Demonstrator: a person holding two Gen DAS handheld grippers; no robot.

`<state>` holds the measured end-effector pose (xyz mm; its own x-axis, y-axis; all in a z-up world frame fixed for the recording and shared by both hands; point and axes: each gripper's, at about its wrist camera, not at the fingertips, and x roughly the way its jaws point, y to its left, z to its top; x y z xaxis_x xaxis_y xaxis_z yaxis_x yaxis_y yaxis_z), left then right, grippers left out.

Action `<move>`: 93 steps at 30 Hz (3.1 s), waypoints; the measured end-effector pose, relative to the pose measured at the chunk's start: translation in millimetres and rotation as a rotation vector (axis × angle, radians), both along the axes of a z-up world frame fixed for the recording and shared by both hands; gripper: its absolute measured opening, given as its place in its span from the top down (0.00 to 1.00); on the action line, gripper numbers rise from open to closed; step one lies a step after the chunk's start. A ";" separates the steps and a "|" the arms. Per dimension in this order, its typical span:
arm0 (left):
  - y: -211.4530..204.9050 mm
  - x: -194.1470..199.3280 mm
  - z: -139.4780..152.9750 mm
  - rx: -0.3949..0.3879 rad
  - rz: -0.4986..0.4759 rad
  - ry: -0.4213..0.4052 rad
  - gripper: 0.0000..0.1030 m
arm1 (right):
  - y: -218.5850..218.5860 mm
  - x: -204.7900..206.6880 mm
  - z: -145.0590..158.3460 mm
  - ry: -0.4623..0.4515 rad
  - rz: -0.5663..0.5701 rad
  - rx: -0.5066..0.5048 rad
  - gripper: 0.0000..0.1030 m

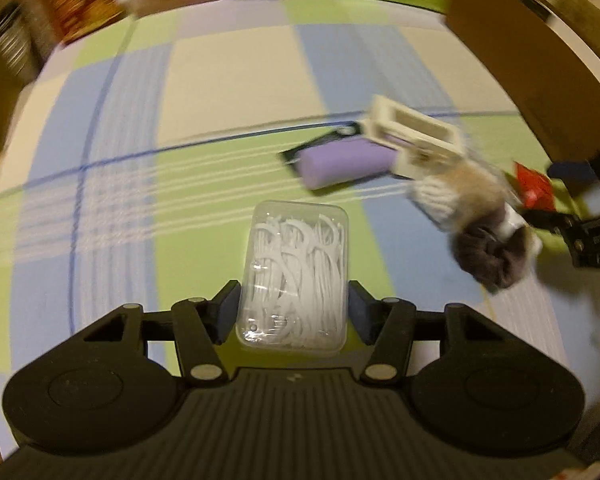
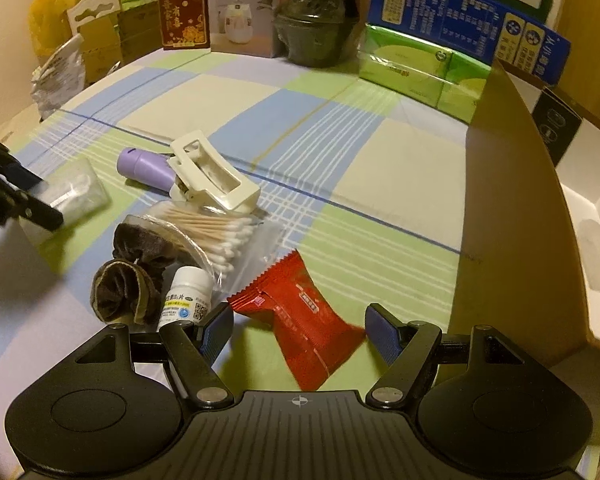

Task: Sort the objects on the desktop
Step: 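Grasp the clear floss pick box with the left tool while the right tool grasps the red candy packet, then carry the floss box and red candy packet over the cardboard box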

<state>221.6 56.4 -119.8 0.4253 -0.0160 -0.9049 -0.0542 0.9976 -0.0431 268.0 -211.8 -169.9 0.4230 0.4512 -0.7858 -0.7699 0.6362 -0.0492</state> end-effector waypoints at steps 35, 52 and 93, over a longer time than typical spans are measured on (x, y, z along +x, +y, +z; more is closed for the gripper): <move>-21.7 -5.3 -2.6 0.036 0.004 0.011 0.49 | -32.3 -22.9 6.8 0.197 -0.142 0.057 0.75; -94.5 -31.4 74.6 -0.038 -0.147 -0.171 0.49 | -86.5 -44.4 67.9 0.232 -0.183 0.245 0.75; -333.2 143.9 101.1 -0.111 -0.435 -0.268 0.49 | -239.5 116.4 129.1 0.041 -0.310 0.234 0.75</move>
<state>365.5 -276.8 -18.7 0.5740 -0.3329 -0.7481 0.3920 0.9139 -0.1058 384.4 -451.2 -40.8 0.5380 0.4760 -0.6957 -0.5376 0.8294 0.1517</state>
